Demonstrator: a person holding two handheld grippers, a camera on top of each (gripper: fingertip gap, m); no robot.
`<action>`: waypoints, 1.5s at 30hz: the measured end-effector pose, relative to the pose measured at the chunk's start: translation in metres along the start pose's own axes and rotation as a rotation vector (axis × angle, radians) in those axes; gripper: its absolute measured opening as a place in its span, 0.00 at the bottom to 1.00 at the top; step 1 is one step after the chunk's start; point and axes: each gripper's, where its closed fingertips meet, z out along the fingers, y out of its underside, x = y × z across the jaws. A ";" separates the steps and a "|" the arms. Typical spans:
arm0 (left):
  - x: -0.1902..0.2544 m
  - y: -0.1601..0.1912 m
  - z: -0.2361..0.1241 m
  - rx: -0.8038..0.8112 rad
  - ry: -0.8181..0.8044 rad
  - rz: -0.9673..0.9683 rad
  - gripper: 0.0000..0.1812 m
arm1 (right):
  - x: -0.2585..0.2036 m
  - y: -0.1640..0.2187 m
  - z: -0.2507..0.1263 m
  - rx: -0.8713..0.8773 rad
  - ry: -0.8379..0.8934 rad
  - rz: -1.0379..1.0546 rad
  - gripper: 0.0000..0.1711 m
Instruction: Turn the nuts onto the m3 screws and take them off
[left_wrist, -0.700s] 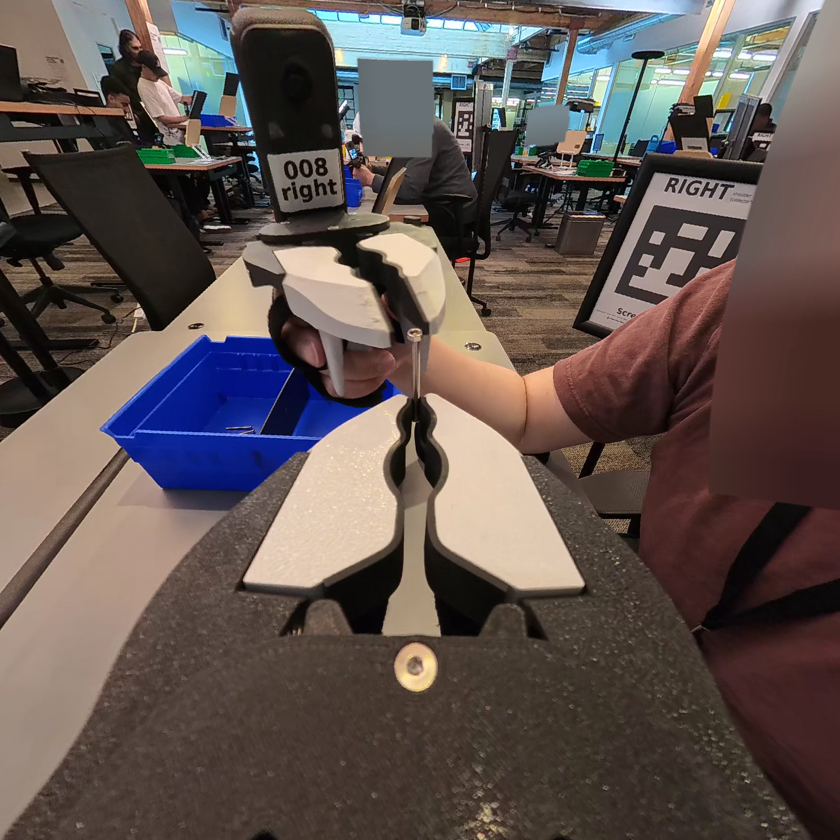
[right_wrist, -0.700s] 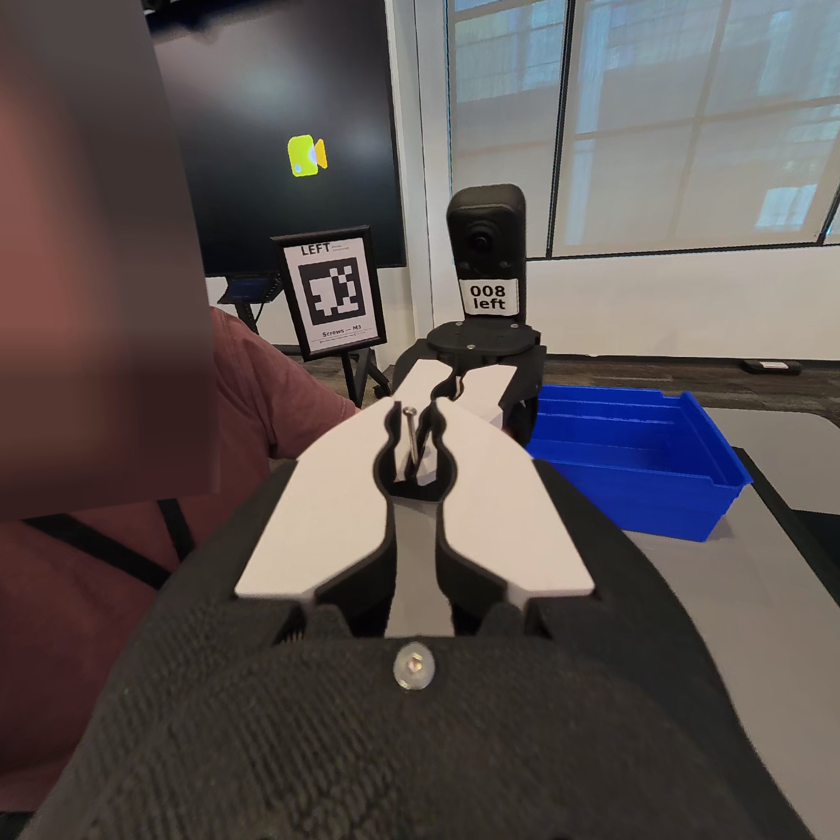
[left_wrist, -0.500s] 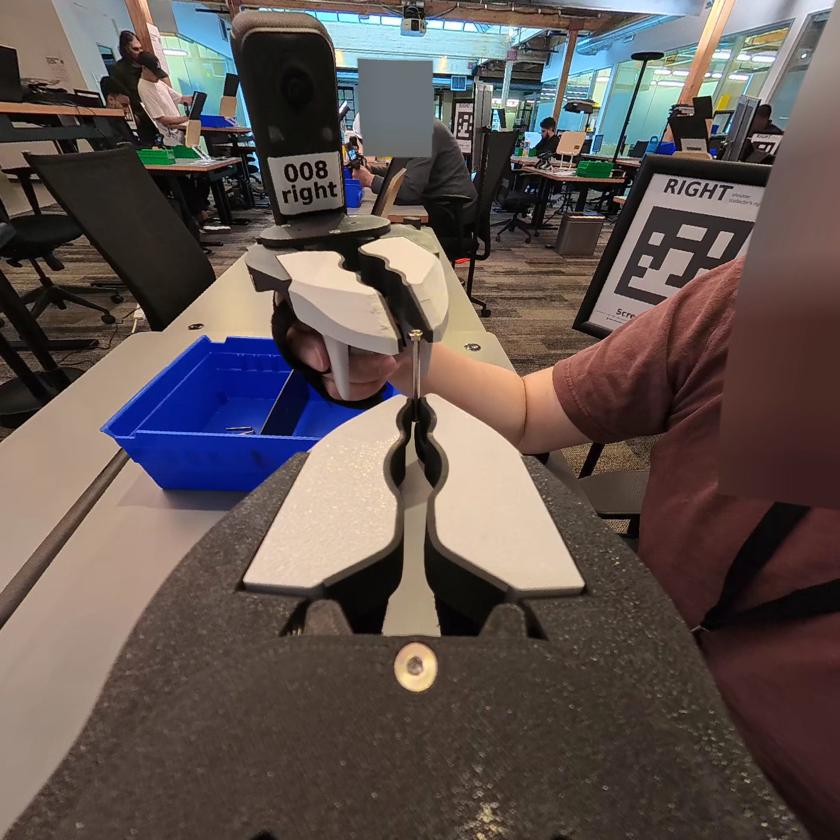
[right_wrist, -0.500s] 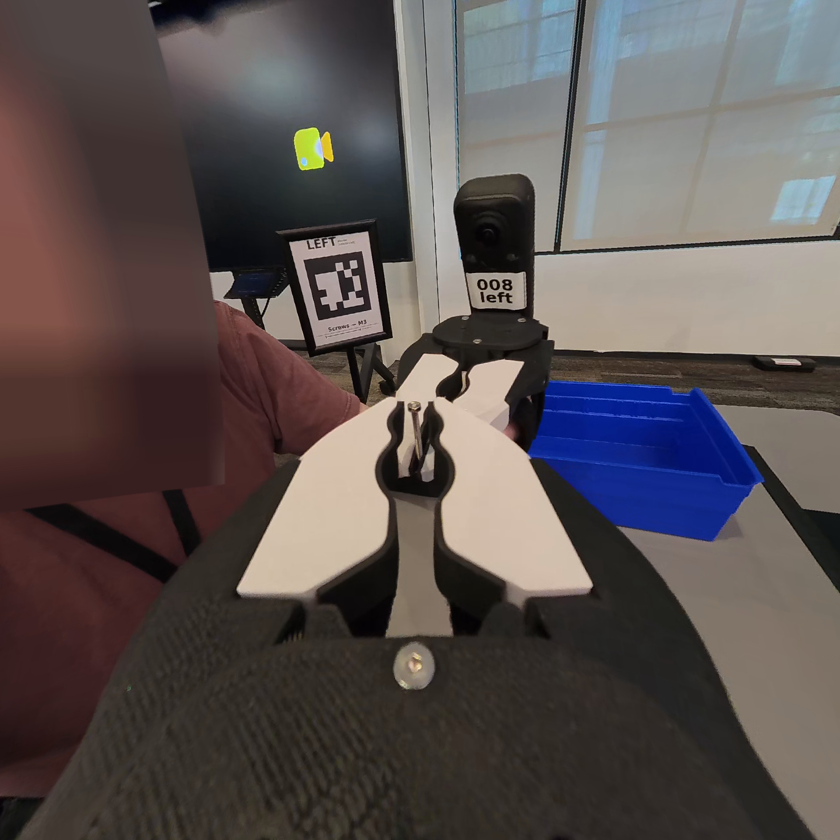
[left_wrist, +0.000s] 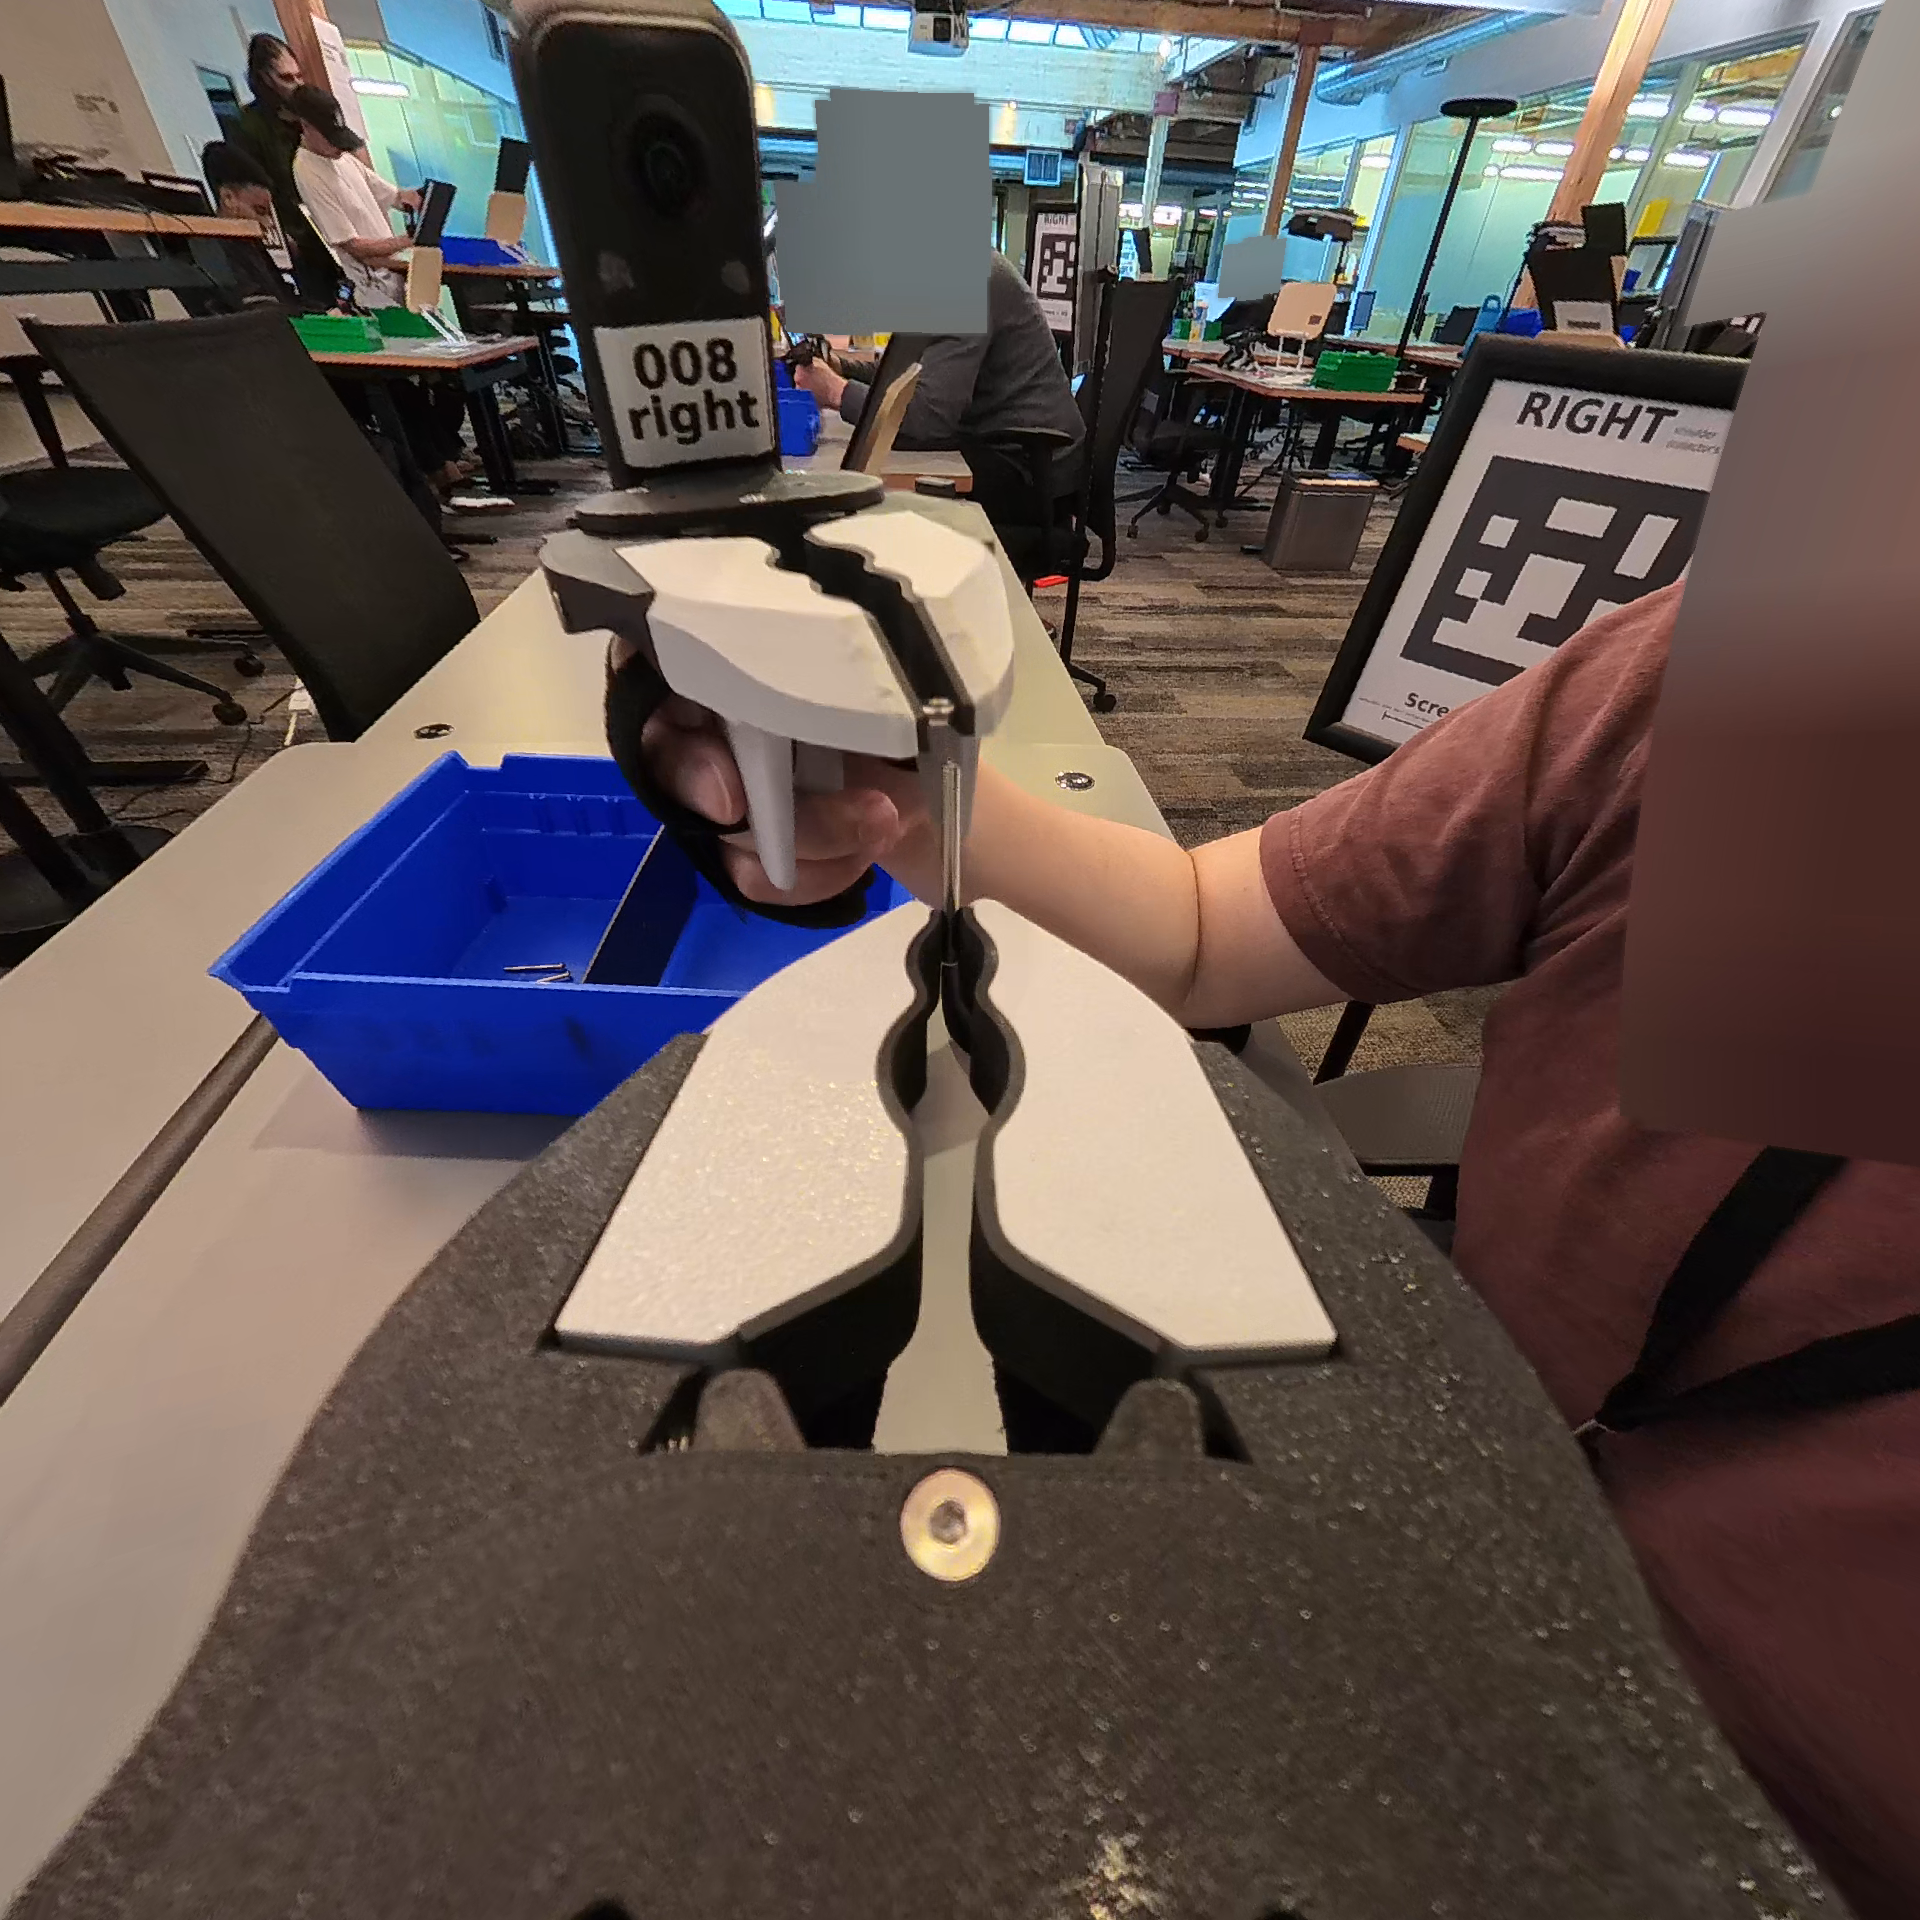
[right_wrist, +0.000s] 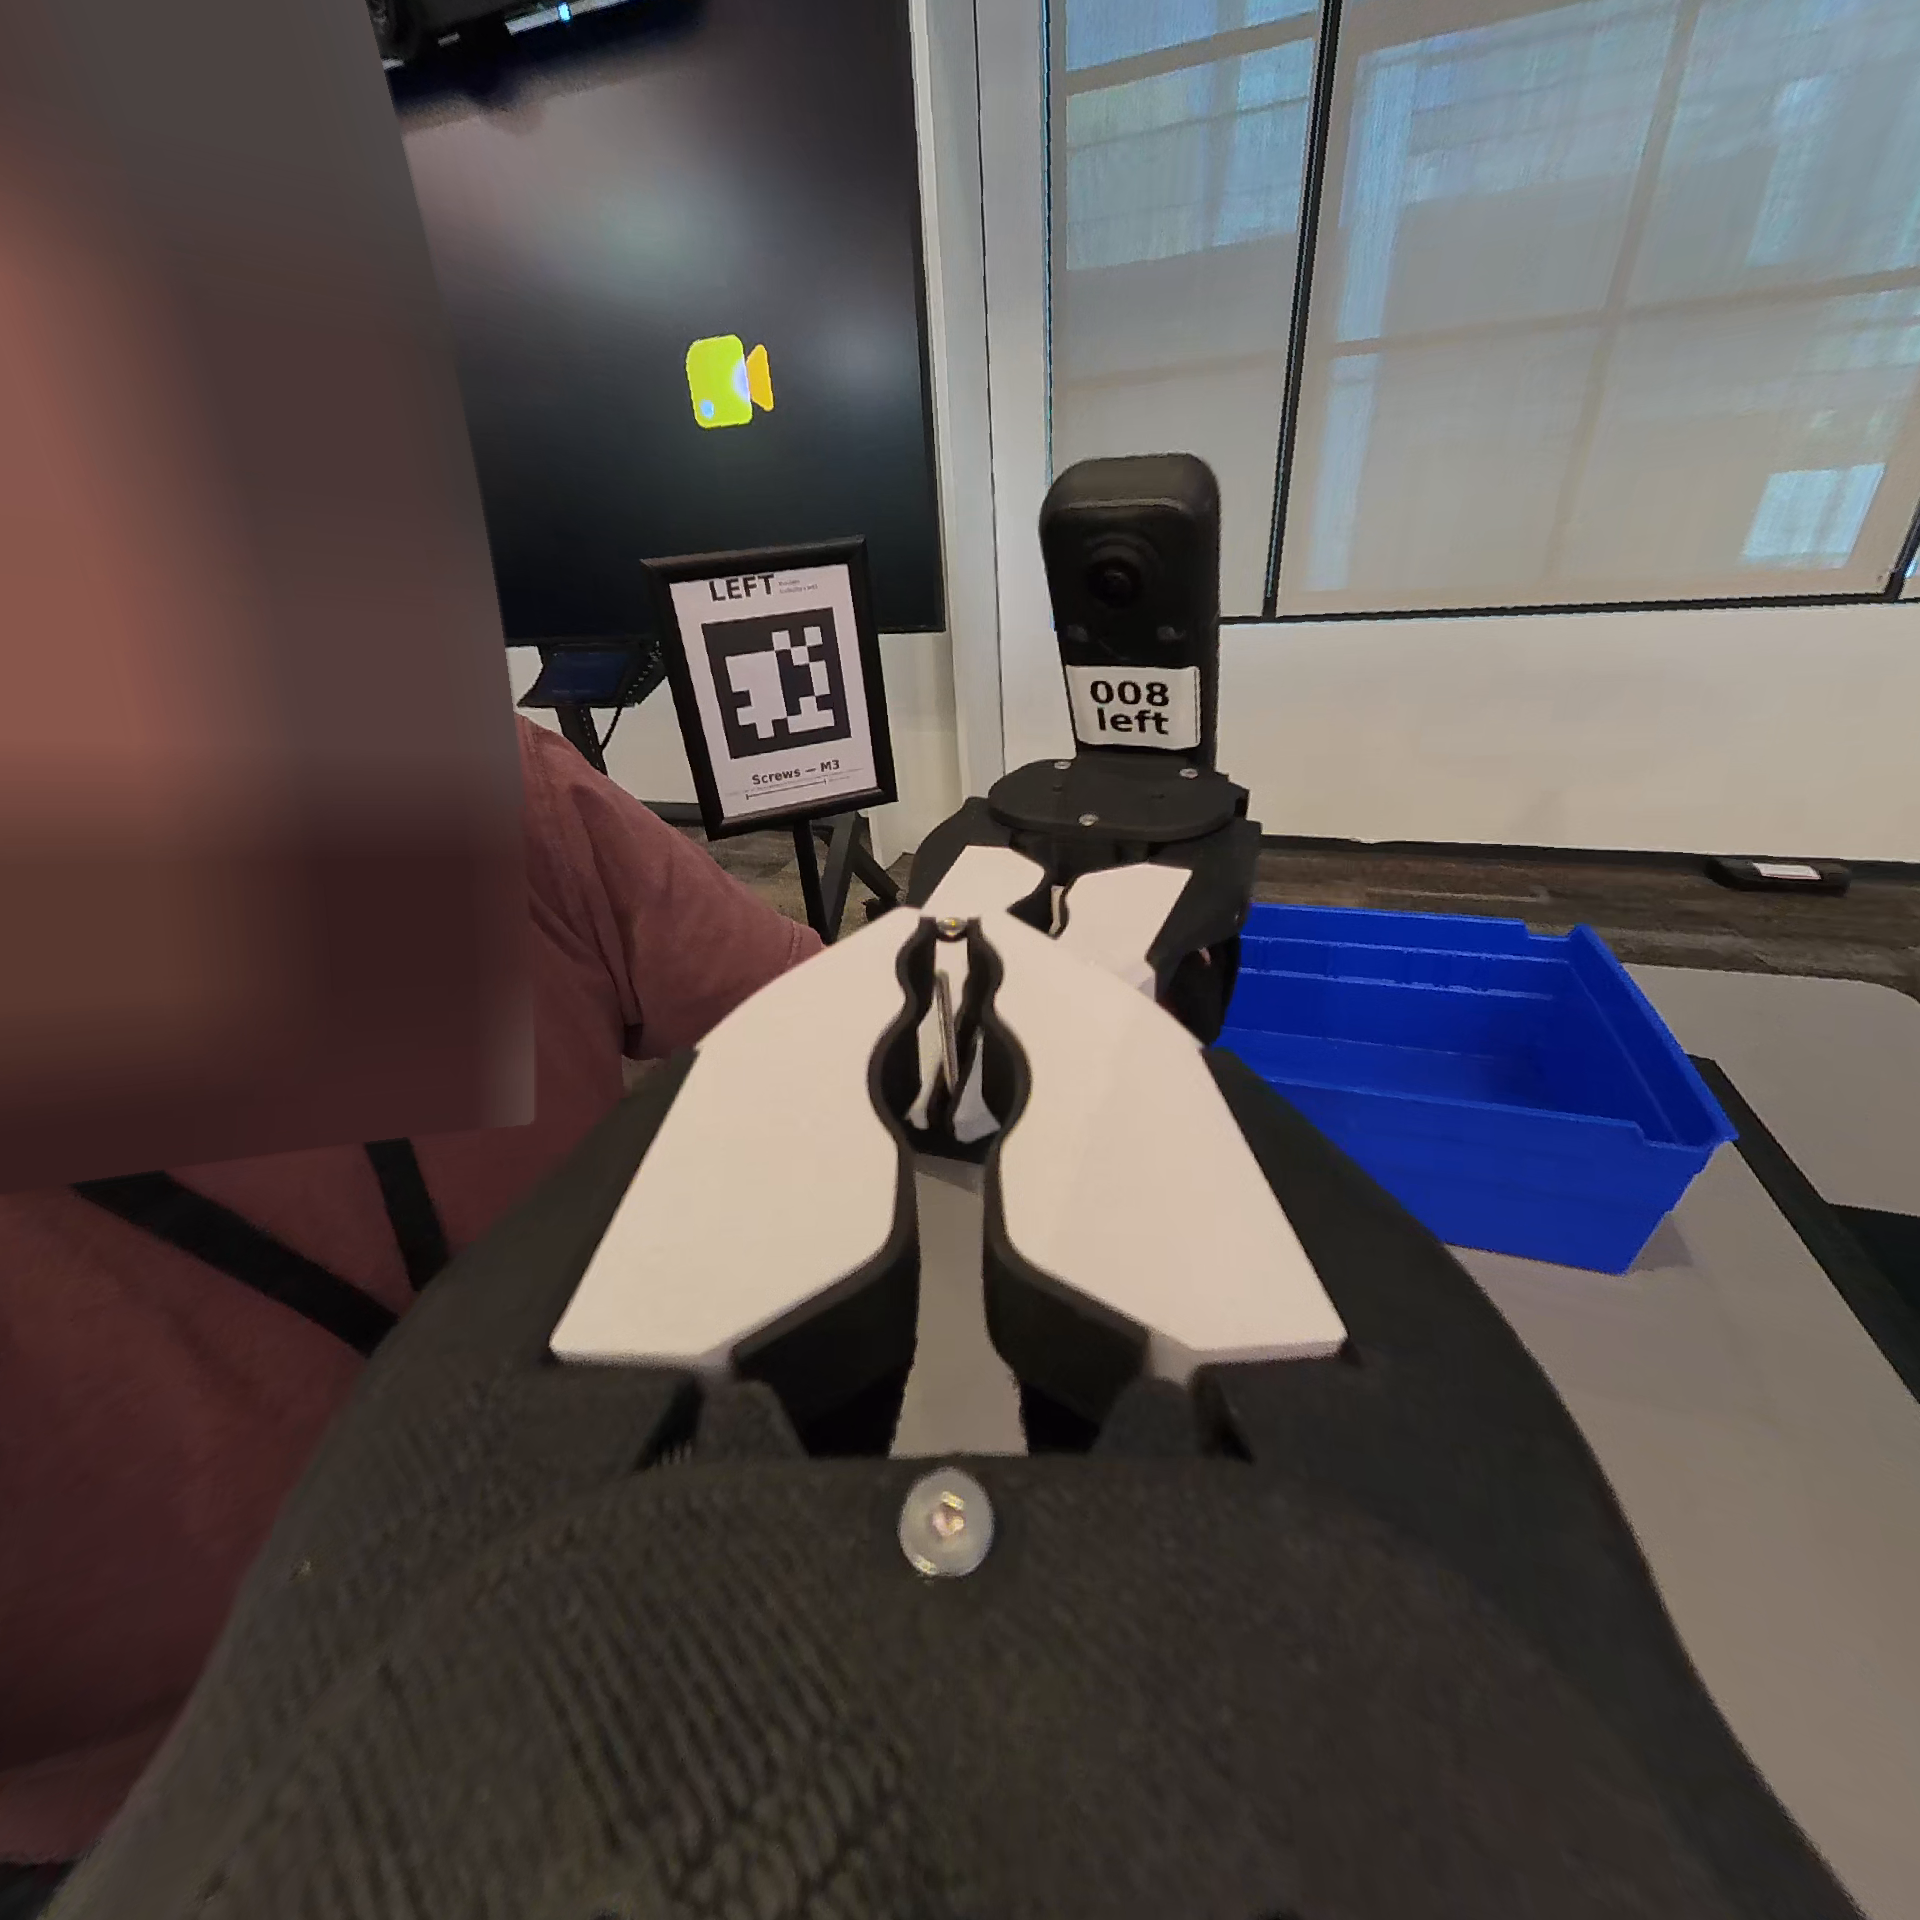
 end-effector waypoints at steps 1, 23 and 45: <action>0.000 0.001 0.000 -0.003 -0.001 -0.001 0.01 | 0.000 0.000 -0.001 -0.010 0.001 0.000 0.03; -0.007 0.003 -0.005 -0.016 -0.019 -0.023 0.01 | 0.002 0.167 -0.261 -0.896 0.524 0.302 0.04; -0.021 0.002 -0.008 0.034 -0.068 -0.075 0.01 | 0.009 -0.049 -0.094 0.040 0.360 -0.165 0.11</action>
